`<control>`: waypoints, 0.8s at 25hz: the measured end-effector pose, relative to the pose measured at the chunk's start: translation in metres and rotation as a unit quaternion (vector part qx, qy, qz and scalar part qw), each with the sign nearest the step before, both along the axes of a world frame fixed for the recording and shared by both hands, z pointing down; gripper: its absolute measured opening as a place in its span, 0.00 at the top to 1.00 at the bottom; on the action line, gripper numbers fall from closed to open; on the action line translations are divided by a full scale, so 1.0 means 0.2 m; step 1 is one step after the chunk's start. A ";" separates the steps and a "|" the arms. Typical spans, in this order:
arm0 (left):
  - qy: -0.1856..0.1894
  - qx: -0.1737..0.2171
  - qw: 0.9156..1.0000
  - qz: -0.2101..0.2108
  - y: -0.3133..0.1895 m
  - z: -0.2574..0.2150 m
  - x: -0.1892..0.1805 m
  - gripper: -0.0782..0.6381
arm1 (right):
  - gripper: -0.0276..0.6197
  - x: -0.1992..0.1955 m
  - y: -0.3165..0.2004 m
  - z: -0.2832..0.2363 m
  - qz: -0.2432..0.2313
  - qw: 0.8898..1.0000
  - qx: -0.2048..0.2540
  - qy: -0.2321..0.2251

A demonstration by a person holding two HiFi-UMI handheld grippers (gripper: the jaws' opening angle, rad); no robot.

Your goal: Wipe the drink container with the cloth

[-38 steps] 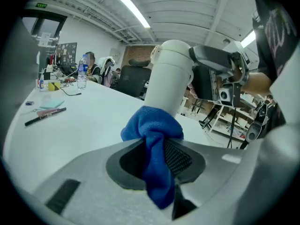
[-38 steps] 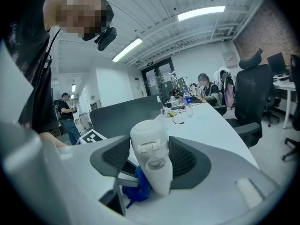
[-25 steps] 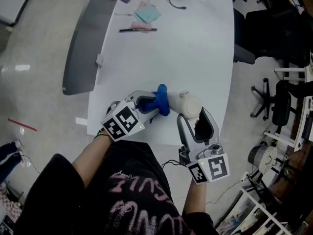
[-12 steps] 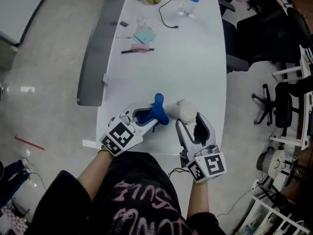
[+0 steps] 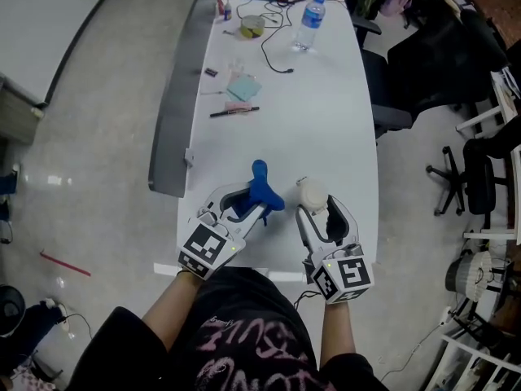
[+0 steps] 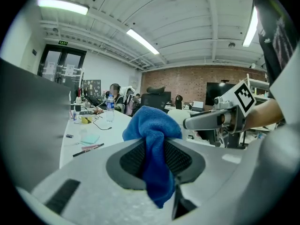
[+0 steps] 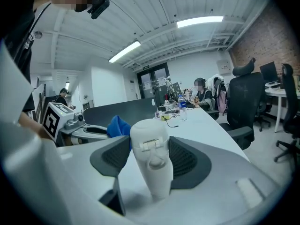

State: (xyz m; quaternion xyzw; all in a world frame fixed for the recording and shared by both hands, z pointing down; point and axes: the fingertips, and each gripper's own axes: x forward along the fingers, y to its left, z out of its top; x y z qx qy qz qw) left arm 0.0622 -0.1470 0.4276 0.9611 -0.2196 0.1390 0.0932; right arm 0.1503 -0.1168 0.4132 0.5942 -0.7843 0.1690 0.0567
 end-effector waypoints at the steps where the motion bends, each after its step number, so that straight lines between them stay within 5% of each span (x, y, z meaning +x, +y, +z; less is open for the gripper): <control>1: 0.002 0.003 1.000 -0.003 0.00 -0.02 0.00 0.75 | 0.54 0.00 0.00 0.00 0.001 1.000 0.001 0.000; 20: 0.023 0.031 0.999 -0.024 0.03 -0.21 -0.03 0.75 | 0.56 -0.01 0.06 -0.16 0.020 0.998 0.062 -0.007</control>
